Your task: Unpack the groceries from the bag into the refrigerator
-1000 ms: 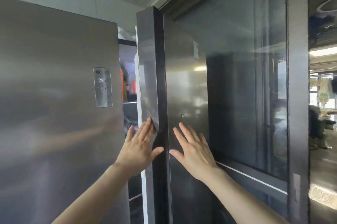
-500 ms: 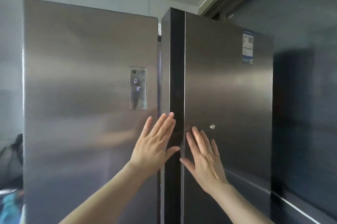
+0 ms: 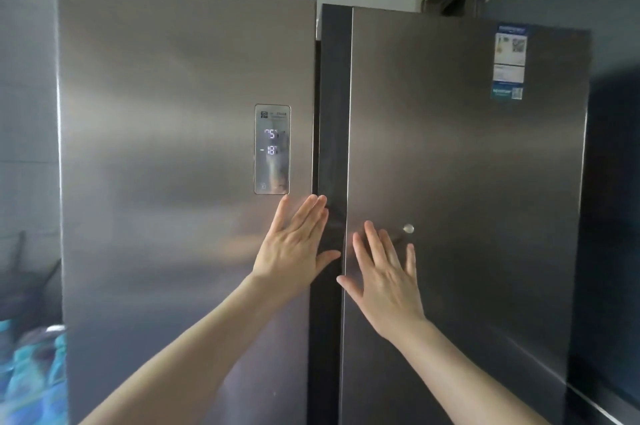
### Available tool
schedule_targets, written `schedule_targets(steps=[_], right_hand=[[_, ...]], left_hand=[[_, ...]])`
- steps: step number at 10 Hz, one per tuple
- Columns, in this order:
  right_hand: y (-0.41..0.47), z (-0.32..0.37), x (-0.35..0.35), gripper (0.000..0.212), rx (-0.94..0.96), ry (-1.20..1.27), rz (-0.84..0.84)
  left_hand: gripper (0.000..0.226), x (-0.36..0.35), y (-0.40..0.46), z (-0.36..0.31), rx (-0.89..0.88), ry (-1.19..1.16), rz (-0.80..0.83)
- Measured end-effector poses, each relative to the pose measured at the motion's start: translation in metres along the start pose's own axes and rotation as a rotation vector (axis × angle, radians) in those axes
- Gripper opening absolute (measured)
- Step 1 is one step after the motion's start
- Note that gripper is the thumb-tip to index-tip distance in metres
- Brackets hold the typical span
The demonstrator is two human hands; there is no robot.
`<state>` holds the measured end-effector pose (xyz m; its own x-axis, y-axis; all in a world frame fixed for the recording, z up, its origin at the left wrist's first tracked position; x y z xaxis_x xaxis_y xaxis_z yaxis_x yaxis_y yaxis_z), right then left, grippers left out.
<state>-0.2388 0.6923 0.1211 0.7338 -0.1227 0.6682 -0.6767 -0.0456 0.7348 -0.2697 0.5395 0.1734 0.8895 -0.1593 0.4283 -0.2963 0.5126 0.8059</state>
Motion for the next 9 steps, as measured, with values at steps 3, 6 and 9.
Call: schedule_targets(steps=[3,6,9], right_hand=[[0.002,0.001,-0.004,0.084,0.013,-0.026,0.004],[-0.026,0.002,0.022,0.08,-0.058,0.079,0.034],[-0.111,-0.009,0.033,0.078,-0.392,-0.071,0.182]], left_hand=[[0.073,-0.004,0.004,-0.002,0.036,0.022,-0.024],[0.069,0.002,-0.029,-0.014,0.084,-0.184,-0.003],[0.069,-0.021,-0.078,-0.025,-0.004,-0.41,0.037]])
Point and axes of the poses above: each hand's wrist, its own y-axis towards the middle knuckle, its own x-axis out of the back of the hand, z = x × y, the point moved 5 cm from there along y, towards the middle knuckle, and after that the axes turned 3 degrees about -z, right-handed, at the moved point
